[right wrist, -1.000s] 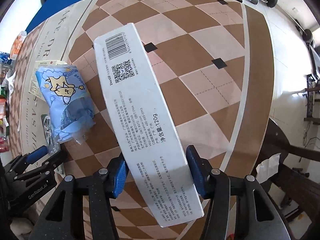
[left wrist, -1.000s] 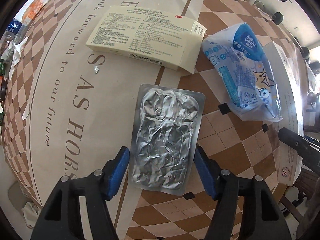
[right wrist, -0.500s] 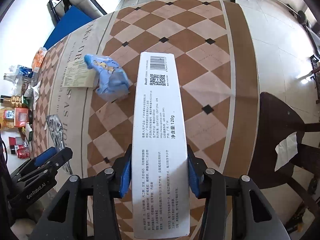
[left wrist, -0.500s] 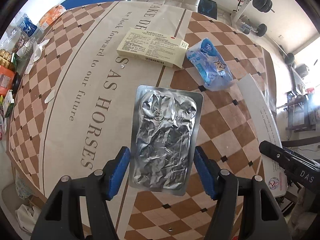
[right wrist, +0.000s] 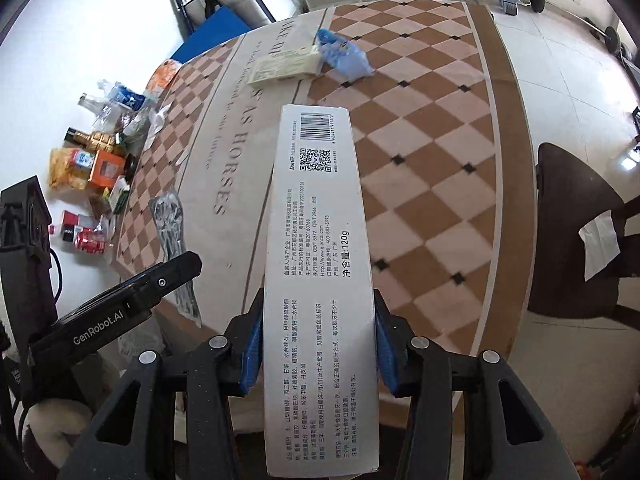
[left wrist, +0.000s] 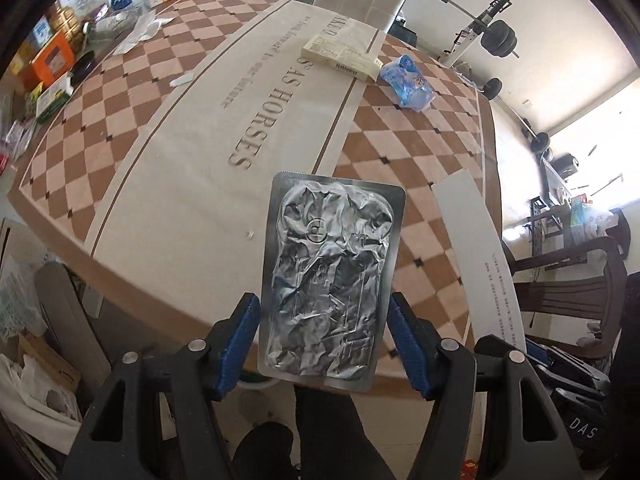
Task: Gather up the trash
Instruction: 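Carry blister pack and white box over the white bin and open both grippers, then grasp the cream medicine box with the left gripper while the right grasps the blue cartoon bag, then carry medicine box and cartoon bag over the white bin and open both grippers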
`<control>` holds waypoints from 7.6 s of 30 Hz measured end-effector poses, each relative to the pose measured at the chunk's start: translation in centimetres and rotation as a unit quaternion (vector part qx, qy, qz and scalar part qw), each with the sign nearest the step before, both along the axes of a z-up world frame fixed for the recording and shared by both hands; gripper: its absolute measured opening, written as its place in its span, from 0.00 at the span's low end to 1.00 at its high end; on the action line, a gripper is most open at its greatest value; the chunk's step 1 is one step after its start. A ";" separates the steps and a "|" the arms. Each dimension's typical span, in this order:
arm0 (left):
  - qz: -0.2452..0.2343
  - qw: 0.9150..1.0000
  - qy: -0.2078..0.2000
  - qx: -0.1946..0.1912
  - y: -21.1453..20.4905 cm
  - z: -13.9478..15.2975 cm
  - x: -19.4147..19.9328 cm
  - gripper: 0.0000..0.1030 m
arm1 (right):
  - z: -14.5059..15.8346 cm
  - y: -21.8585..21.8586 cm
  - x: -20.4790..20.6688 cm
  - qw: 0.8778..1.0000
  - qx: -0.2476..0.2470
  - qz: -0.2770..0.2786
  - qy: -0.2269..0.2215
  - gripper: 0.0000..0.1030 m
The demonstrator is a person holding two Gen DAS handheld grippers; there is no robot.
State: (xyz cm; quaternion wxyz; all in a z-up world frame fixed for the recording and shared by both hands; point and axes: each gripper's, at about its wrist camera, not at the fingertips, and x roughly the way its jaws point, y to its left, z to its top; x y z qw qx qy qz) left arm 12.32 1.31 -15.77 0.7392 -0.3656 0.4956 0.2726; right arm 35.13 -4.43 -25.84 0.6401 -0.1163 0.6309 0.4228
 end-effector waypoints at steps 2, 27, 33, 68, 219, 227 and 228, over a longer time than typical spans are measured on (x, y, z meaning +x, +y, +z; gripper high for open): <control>0.006 1.000 0.004 -0.009 -1.4 -0.5 -3.0 0.61 | -0.2 -2.4 -3.8 1.000 0.002 0.008 0.012 0.48; 0.087 0.969 0.150 -0.177 -2.3 -39.3 -14.9 0.61 | -40.1 -9.2 -21.4 0.965 -0.216 0.096 0.114 0.48; 0.035 0.958 0.186 -0.217 -0.6 -49.7 -12.7 0.61 | -51.7 -6.5 -20.1 0.948 -0.259 0.122 0.137 0.48; 0.068 0.970 0.205 -0.113 -5.7 -38.6 -16.6 1.00 | -45.7 -4.7 -19.1 0.961 -0.251 0.118 -0.002 1.00; 0.042 0.991 0.125 -0.009 -5.0 -8.3 -16.8 0.76 | -7.8 -7.8 -18.3 0.996 -0.054 0.050 0.039 0.09; 0.085 0.978 0.165 -0.097 -4.0 -24.1 -18.8 0.76 | -23.0 -8.8 -23.7 0.986 -0.136 0.068 0.072 0.09; 0.087 0.977 0.164 -0.107 -3.7 -26.5 -18.4 0.76 | -25.5 -8.8 -23.6 0.985 -0.142 0.062 0.071 0.09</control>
